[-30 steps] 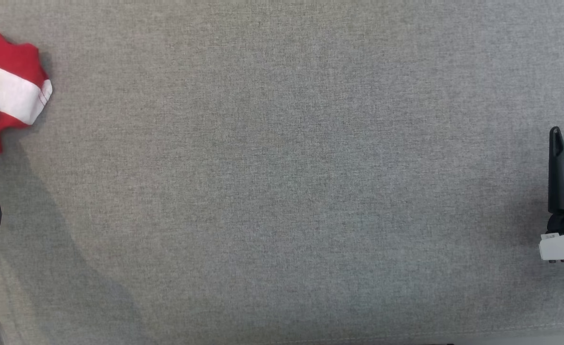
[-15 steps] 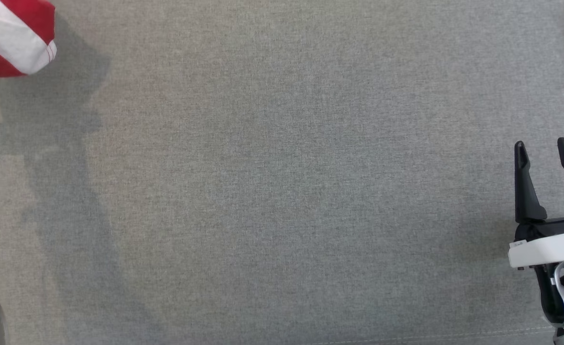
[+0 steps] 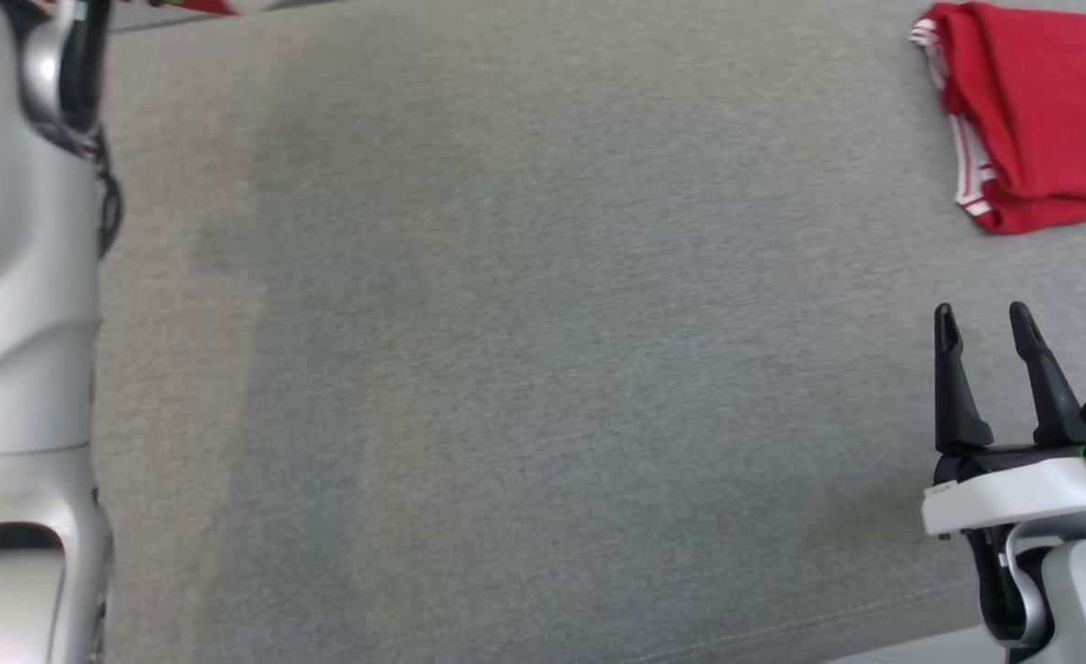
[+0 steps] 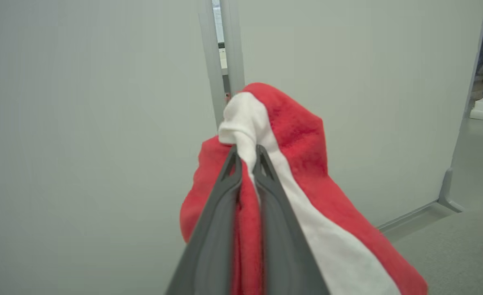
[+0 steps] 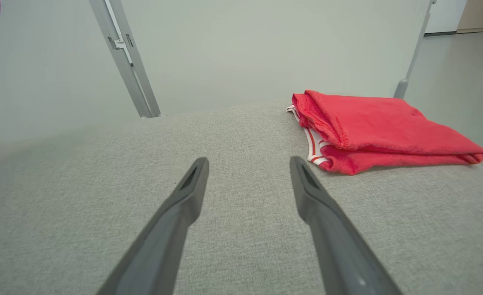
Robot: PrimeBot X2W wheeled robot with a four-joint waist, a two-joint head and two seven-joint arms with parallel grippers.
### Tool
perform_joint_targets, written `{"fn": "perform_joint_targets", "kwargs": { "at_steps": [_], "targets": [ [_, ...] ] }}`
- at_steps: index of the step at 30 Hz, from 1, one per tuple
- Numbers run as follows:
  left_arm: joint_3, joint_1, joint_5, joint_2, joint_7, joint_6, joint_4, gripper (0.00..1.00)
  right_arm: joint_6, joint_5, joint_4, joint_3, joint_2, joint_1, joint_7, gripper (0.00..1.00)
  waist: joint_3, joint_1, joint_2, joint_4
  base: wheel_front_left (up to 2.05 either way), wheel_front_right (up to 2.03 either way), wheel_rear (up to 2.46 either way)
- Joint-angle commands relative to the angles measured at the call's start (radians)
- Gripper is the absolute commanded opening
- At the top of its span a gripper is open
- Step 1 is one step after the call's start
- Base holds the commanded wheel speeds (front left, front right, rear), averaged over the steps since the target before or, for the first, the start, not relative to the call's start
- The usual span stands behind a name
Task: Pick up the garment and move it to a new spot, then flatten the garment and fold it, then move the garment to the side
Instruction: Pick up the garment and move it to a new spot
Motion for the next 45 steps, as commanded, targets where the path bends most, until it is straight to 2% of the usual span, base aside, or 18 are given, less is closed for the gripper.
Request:
{"fn": "perform_joint_targets", "kwargs": {
  "at_steps": [1,8,12,21,28,29,30,35,40,45],
  "targets": [
    [-0.015,0.004,-0.016,-0.008,0.007,-0.002,-0.014,0.0,-0.001,0.002,0.006,0.001,0.009,0.007,-0.003,1.0,-0.051,0.0,0.0,-0.089,0.0,0.0,0.0],
    [-0.104,0.094,-0.062,-0.082,-0.005,-0.004,-0.06,0.0,-0.001,0.003,0.021,0.009,0.047,0.019,-0.003,1.0,-0.075,0.0,0.0,-0.172,0.0,0.0,0.0],
    [-0.147,0.194,-0.085,-0.115,-0.024,-0.004,-0.054,0.0,-0.001,0.0,0.023,0.013,0.057,0.026,-0.003,1.0,-0.083,0.0,0.0,-0.19,0.0,0.0,0.0],
    [-0.186,0.45,-0.14,-0.151,-0.113,0.035,0.022,0.0,-0.001,0.003,0.025,0.012,0.067,0.039,-0.003,1.0,-0.086,0.0,0.0,-0.186,0.0,0.0,0.0],
    [-0.287,0.587,-0.162,-0.163,-0.17,0.04,0.094,0.0,-0.001,0.009,0.036,0.027,0.07,0.028,-0.003,1.0,-0.081,0.0,0.0,-0.157,0.0,0.0,0.0],
    [-0.299,0.592,-0.168,-0.164,-0.18,0.045,0.097,0.42,-0.001,0.009,0.037,0.03,0.069,0.026,-0.003,1.0,-0.083,0.0,0.0,-0.153,0.0,0.0,0.0],
    [-0.323,0.599,-0.185,-0.165,-0.191,0.044,0.095,1.0,-0.001,0.008,0.039,0.033,0.068,0.024,-0.003,1.0,-0.086,0.0,0.0,-0.148,0.0,0.0,0.0],
    [-0.402,0.58,-0.212,-0.163,-0.252,0.07,0.079,1.0,-0.001,0.003,0.044,0.034,0.058,0.036,-0.003,1.0,-0.114,0.0,0.0,-0.118,0.0,0.0,0.0],
    [-0.384,0.567,-0.216,-0.162,-0.301,0.096,0.062,1.0,-0.001,-0.005,0.042,0.034,0.048,0.053,-0.003,1.0,-0.15,0.0,0.0,-0.082,0.0,0.0,0.0],
    [-0.336,0.605,-0.199,-0.124,-0.317,0.116,0.023,1.0,-0.001,-0.012,0.038,0.028,0.038,0.073,-0.003,1.0,-0.185,0.0,0.0,-0.035,0.0,0.0,0.0]
  ]
}}
